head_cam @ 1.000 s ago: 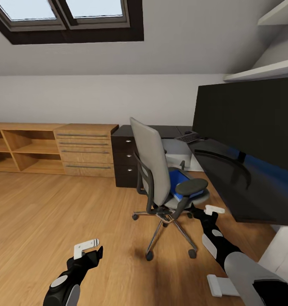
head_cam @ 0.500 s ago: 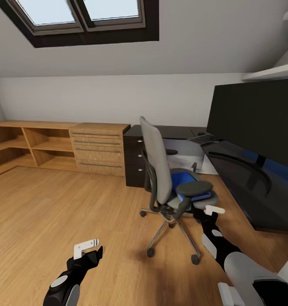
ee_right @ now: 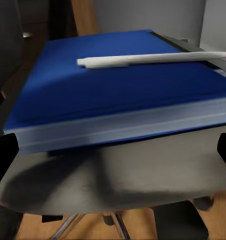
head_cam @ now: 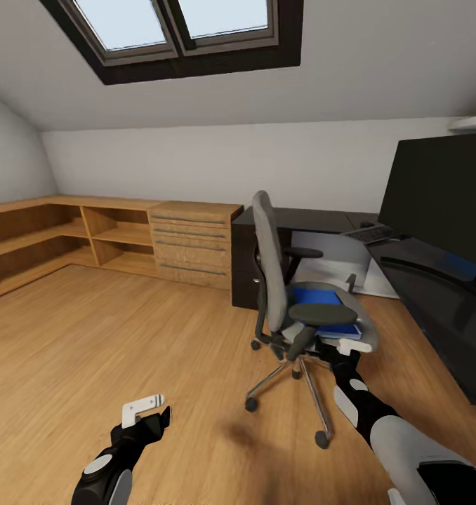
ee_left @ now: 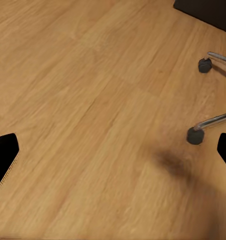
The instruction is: In the bedroom, organize the workspace by keeping the computer under the desk, ensuring the monitor is on the desk, placing the keyboard on the desk next to the monitor, placing the mouse on the desk next to the keyboard, moving the folder from the swivel chair onto the desk next to the mouse, stacking the notebook on top of the folder with the pen on top of the notebook, and positioning the swivel chair next to the desk.
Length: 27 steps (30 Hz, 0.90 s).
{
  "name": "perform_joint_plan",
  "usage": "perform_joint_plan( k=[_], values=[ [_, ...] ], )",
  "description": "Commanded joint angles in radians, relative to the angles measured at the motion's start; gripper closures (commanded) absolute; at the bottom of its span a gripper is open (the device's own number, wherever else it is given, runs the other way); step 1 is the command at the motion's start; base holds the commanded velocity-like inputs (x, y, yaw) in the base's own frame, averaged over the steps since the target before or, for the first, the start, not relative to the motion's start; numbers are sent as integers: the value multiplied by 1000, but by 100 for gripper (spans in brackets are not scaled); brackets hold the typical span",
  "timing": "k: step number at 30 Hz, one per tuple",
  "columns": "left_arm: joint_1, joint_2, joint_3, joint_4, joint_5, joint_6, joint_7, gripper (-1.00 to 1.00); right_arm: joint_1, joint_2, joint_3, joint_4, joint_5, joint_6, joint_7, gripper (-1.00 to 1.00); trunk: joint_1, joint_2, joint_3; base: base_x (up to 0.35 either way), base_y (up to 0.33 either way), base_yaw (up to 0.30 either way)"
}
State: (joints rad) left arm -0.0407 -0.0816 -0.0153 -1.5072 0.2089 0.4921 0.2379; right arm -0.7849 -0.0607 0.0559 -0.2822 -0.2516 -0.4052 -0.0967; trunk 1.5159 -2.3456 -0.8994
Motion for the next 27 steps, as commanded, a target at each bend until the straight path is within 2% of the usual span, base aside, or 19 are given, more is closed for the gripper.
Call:
perform_joint_plan(
  k=[1,27],
  values=[
    [-1,0,-2,-1,10,3,9,-100,0,-1,7,0,-6,-3,-3,-100,0,0,-1,0,0,263],
    [-1,0,-1,-1,10,2,6,-100,0,-1,9,0,-6,-3,-3,-100,0,0,1,0,0,262]
  ],
)
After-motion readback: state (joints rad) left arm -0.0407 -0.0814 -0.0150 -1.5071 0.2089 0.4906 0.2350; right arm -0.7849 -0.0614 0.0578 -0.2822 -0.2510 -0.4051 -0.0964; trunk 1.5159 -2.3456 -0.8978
